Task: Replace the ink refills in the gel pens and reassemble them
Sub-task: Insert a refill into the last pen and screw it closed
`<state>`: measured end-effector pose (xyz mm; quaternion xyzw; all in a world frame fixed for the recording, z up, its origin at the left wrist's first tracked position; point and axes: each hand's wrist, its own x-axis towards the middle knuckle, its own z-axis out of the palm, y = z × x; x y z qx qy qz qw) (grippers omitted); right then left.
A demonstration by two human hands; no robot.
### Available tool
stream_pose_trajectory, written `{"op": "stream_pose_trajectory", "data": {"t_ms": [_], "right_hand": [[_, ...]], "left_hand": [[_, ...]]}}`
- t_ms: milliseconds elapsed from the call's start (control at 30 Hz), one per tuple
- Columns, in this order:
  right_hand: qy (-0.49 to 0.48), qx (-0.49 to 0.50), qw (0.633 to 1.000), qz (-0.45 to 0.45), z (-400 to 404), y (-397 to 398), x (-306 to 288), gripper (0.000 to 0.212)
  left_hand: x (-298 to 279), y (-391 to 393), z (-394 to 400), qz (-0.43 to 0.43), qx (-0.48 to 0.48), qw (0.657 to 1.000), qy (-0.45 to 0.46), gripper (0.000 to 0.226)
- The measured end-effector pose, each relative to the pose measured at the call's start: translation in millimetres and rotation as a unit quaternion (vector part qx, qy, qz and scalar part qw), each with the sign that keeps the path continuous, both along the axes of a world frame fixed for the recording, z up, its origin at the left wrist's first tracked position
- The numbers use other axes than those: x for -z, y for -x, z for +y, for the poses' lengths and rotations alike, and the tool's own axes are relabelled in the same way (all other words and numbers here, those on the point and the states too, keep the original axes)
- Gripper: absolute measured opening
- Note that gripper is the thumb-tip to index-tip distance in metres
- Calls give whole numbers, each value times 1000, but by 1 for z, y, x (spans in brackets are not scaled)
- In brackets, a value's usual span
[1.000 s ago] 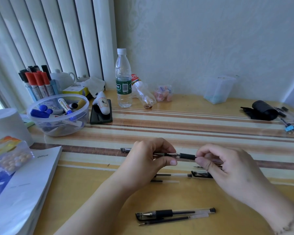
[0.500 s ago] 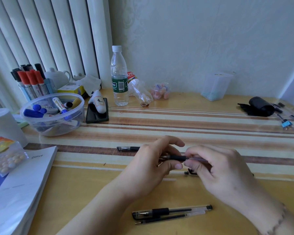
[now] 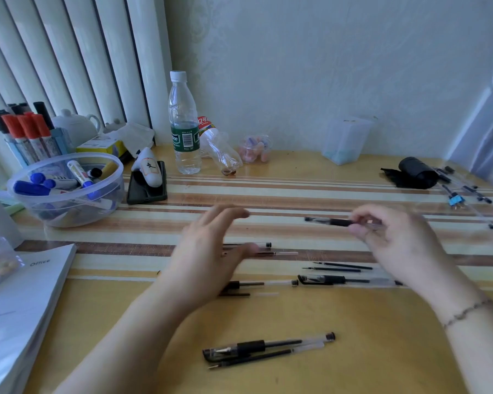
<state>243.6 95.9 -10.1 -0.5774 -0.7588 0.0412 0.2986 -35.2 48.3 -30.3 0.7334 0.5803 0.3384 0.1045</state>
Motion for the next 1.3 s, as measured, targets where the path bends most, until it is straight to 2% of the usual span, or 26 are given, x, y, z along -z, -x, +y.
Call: {"op": "stream_pose_trajectory", "data": {"t_ms": [33, 100, 233, 467, 667, 767, 900, 1100, 1167, 1300], "right_hand": [[20, 31, 999, 4, 8, -11, 5, 5], [65, 64, 996, 2, 17, -19, 15, 4], [134, 48, 989, -31, 20, -17, 24, 5], [195, -12, 979, -61, 15, -21, 13, 27], [185, -17, 981, -50, 13, -17, 12, 13], [202, -22, 977, -60, 12, -17, 10, 14], [162, -13, 984, -73, 12, -12, 13, 2], [180, -30, 979, -94, 10, -13, 10, 10], [160, -16, 982, -95, 13, -12, 13, 6], [114, -3, 991, -69, 18, -9, 24, 14]], "left_hand": [[0, 6, 2, 24, -43, 999, 8, 45], [1, 15, 5, 60, -96, 992, 54, 40], [7, 18, 8, 109, -92, 981, 133, 43], [14, 20, 15, 93, -117, 983, 103, 26], [18, 22, 18, 65, -126, 986, 85, 18], [19, 23, 19, 53, -126, 987, 80, 17], [21, 23, 21, 40, -126, 988, 75, 17], [22, 23, 21, 30, -117, 990, 67, 17], [22, 23, 22, 33, -112, 991, 61, 16], [21, 22, 21, 39, -102, 992, 60, 18]]}}
